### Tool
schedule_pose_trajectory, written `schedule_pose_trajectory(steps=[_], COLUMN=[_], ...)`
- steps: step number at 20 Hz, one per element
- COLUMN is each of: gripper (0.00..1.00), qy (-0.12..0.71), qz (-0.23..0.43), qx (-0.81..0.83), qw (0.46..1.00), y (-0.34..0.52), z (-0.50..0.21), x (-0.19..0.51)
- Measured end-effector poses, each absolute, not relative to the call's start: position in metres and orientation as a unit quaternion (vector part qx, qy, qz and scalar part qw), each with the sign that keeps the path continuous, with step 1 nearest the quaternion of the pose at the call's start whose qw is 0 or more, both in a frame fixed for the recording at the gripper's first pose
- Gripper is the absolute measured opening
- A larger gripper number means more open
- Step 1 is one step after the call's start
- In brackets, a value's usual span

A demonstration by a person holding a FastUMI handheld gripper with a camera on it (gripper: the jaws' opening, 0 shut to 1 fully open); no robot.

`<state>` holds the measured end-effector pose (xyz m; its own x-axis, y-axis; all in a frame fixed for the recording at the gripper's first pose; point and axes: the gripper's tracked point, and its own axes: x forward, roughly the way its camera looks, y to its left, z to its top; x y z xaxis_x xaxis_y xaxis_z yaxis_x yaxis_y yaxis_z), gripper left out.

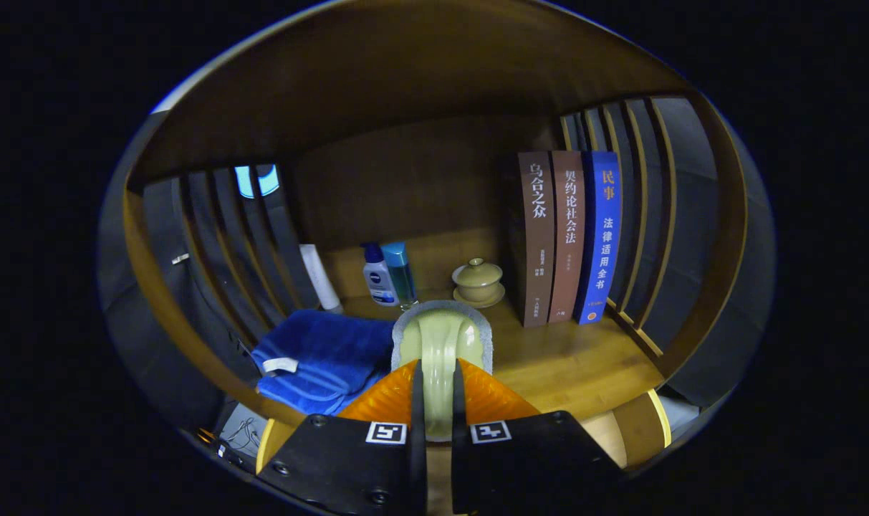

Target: Pull open the drawer, take out the items inside it, and place them on the countertop above the cabinet.

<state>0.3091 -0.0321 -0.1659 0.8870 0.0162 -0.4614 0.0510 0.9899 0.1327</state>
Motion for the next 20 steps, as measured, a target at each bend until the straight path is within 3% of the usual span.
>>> schedule_pose_trajectory(steps=[5, 13, 20], gripper=[0.18, 0.18, 0.35], qy=[0.299, 0.311, 0.316], qz=[-0.007, 0.0, -0.014], qx=[0.059, 0.018, 0.07], qw=[0.953, 0.95, 0.946], y=[-0.034, -0.028, -0.029], z=[-0.212, -0.226, -0.243], x=[0.34, 0.368, 0.374])
